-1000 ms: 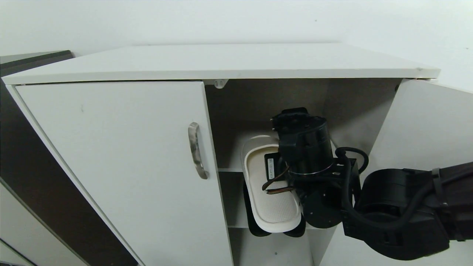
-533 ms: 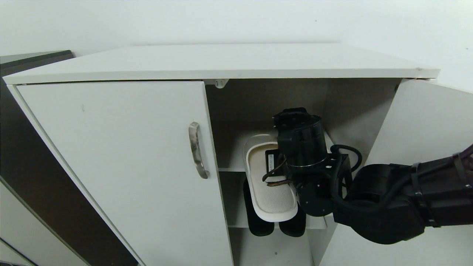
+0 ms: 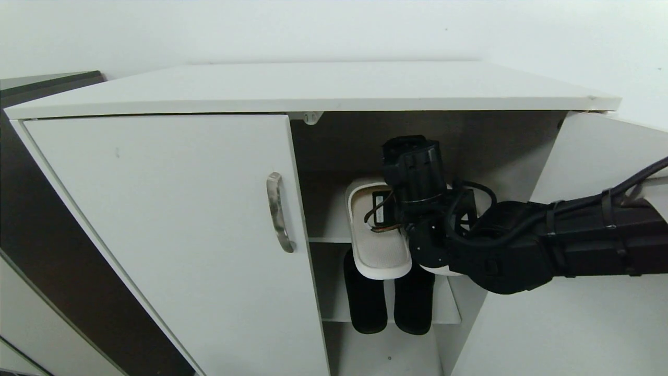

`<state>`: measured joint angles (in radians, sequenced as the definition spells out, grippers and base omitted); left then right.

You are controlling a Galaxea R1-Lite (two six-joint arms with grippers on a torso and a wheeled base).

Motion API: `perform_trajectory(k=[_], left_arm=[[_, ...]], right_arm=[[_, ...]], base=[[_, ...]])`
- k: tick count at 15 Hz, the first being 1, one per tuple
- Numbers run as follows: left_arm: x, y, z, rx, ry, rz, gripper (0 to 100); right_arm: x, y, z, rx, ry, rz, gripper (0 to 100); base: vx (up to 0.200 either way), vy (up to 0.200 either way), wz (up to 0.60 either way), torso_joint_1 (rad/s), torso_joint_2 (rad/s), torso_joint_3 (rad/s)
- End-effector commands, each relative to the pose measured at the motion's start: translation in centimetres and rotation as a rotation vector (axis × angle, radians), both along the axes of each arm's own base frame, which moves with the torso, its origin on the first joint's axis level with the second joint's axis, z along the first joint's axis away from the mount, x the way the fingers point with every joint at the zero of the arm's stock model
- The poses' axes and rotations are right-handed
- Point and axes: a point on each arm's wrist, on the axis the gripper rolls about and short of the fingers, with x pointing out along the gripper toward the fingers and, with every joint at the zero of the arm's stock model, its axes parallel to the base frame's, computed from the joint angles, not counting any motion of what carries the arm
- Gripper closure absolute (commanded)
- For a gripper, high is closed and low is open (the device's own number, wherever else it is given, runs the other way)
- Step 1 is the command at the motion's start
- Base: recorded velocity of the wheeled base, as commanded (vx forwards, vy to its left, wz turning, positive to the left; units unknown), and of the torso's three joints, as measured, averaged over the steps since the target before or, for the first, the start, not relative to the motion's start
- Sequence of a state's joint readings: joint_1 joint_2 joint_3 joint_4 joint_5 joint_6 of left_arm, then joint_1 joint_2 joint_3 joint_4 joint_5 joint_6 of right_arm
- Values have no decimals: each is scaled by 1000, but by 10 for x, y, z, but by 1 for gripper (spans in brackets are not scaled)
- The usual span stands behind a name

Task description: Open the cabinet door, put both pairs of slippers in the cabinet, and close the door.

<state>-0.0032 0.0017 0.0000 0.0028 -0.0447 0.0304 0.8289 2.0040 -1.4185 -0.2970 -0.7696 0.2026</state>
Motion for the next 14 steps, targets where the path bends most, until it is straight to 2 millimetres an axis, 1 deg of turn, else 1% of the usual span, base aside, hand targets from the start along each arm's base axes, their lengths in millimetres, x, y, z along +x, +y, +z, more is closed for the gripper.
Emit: perform_trajectory(k=[1,3,5,14], left_arm=[[0,0,0,0,0,0,100],[0,0,0,0,0,0,100],[0,0,0,0,0,0,100],[0,0,0,0,0,0,100]], right_arm=[[12,3,3,4,-4,-16,100],[17,3,8,8,-8,-26,100],[20,5,8,10,-12,-28,100],[23,9,3,2,-5,-31,100]], base=[[0,0,0,0,0,0],[0,0,0,0,0,0],[0,0,0,0,0,0],[0,0,0,0,0,0]])
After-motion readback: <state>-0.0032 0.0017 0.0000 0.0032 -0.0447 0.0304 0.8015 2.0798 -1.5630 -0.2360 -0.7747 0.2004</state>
